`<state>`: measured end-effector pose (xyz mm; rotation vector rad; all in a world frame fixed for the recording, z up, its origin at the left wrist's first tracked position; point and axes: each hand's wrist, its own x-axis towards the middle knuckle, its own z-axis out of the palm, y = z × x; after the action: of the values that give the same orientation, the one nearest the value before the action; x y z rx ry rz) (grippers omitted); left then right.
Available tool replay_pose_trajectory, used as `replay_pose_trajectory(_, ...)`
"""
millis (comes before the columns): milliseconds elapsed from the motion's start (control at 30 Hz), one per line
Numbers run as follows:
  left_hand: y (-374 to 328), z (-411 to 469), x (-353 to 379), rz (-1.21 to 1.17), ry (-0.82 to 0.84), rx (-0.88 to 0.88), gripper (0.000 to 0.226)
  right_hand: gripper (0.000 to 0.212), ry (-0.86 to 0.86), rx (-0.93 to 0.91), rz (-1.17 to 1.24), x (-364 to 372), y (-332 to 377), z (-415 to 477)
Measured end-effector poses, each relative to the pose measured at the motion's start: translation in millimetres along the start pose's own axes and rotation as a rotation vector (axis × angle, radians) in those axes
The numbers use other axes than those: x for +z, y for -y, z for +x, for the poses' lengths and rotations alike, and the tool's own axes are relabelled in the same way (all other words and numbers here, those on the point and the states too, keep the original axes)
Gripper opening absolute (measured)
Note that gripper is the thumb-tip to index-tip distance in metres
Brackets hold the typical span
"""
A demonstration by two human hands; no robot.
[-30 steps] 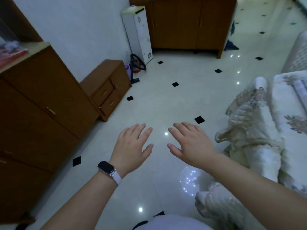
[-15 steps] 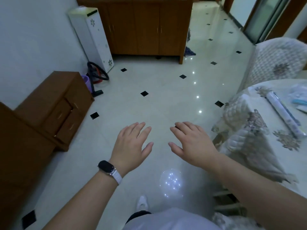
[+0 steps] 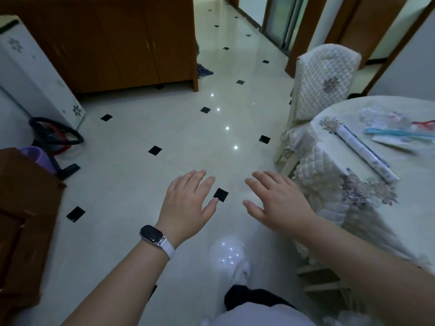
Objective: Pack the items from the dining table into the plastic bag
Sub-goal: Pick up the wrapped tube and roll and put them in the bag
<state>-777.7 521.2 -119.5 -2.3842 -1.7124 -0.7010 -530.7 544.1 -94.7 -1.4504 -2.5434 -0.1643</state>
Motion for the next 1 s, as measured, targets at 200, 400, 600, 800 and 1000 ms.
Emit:
replay_pose_trajectory(200,20,98,43,0.0,0.068,0.092,0.047,0.056,0.023,0.111,0.029,37,-55,67)
replay_pose_trajectory(400,30,215,78,0.023,0.121,0.188,0.047,0.055,0.001,0.211,0.072,51,-132,135)
replay_pose_trajectory(600,22,313,116,-0.006,0.154,0.278,0.047,0.055,-0.054,0.329,0.001,43,-215,179)
replay_pose_trajectory(800,25,390,153,-0.059,0.164,0.388,0.048,0.055,-0.015,0.438,-0.006,50,-255,211)
replay_pose_trajectory(1000,51,473,203,-0.153,0.164,0.518,0.049,0.055,0.053,0.562,-0.064,69,-288,264)
